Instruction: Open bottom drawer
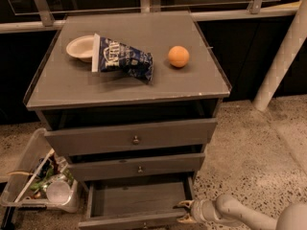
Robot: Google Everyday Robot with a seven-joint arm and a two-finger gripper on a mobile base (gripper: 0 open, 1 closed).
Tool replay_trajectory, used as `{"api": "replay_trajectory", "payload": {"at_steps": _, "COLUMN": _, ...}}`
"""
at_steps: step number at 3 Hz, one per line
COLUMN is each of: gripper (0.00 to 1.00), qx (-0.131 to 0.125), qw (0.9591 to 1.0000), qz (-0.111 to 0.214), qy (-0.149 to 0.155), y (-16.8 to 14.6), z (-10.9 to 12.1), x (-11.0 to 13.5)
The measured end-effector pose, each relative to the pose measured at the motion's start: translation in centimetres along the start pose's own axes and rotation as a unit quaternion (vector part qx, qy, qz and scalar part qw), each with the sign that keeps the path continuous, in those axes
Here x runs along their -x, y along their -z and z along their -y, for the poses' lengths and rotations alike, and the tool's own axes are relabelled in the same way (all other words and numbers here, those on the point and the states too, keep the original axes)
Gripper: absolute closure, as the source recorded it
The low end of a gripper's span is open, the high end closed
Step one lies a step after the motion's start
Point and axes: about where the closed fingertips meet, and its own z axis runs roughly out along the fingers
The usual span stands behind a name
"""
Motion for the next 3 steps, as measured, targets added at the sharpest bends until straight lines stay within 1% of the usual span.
{"api": "replay_trajectory", "payload": {"at_steps": 1, "gripper": 0.38, "qx": 0.004, "qw": 0.9999, "qz": 0.011, "qy": 0.013, "y": 0.2, "z": -1.4, "x": -0.5}}
{"api": "replay_trajectory", "payload": {"at_steps": 2, "gripper": 0.60, "qx": 0.004, "qw": 0.9999, "qz": 0.011, "qy": 0.013, "y": 0.3, "z": -1.3, "x": -0.3}}
{"api": "replay_trajectory", "payload": {"at_steps": 3, "gripper": 0.83, "qx": 0.005, "qw": 0.9997, "qz": 0.015, "qy": 0.019, "y": 0.6, "z": -2.3, "x": -0.7}}
